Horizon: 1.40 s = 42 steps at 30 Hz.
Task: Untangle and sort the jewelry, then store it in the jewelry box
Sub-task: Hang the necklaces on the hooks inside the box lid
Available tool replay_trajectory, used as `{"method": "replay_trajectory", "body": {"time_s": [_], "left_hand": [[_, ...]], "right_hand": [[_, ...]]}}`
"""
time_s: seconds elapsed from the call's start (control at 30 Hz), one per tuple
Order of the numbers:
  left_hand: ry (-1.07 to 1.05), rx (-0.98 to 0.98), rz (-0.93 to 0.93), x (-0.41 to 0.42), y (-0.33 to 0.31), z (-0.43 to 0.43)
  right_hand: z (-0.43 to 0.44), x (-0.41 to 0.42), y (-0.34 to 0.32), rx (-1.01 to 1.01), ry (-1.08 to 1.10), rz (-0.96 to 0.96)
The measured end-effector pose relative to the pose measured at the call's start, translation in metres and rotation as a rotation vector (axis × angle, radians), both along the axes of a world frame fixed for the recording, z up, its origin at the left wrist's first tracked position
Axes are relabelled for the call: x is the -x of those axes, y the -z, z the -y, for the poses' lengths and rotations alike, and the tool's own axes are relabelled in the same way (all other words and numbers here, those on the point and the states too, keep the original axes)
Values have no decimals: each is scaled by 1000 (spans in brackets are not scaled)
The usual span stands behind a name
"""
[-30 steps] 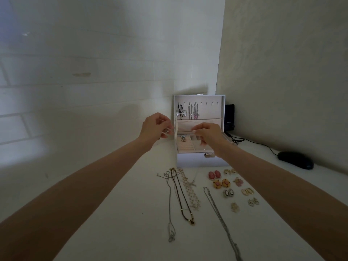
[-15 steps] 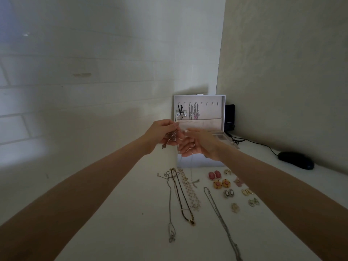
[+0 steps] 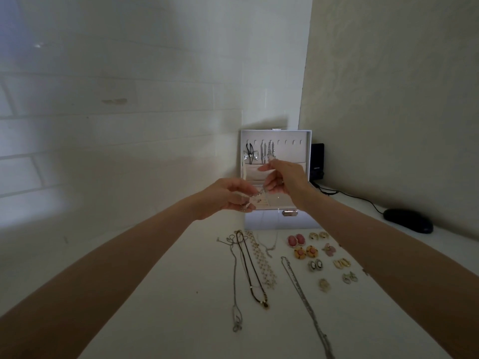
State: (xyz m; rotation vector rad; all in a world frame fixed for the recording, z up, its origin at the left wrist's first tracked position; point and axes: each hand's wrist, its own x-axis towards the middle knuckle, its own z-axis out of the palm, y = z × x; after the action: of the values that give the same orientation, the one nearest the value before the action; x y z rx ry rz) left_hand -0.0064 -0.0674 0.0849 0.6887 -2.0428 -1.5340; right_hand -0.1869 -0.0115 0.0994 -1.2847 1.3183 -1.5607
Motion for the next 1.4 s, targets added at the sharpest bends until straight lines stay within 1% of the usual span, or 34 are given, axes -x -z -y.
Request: {"method": "replay_trajectory", "body": {"time_s": [0.1,0.23,0.37,0.47,0.6,0.73,0.97,1.07,1.17,1.23,1.33,1.4], "left_hand": [[26,0,13,0,2,0],[-7,-38,3,6,0,-7],[-71,58,11,8,4,-8],[-132,139,13,6,5,-8],[-196,178,-36,5,6,-6],[-179,189,-47,5,5,-9],[-164,194,-44,9,4,-15],[-121,220,8,10,4,-19],[-99,230,75,10,6,-21],[-100,202,80,10,8,-20],[-95,164,85,10,9,-20],[-76,134,85,10,10,-19]], "right_hand": [[1,0,-4,-5,-3,-7],[3,-3,-5,-26,-74,-36],[4,-4,-3,-23,-74,-42],[5,-2,-1,-13,-36,1],[3,0,3,-32,-109,60],[4,-1,8,-56,-166,83],[6,-10,9,-114,-269,26],[7,-12,12,-128,-302,13],[9,-13,13,-101,-287,21],[9,-12,11,-82,-272,39],[10,-12,8,-71,-257,14],[10,-12,6,-85,-197,-5]]}}
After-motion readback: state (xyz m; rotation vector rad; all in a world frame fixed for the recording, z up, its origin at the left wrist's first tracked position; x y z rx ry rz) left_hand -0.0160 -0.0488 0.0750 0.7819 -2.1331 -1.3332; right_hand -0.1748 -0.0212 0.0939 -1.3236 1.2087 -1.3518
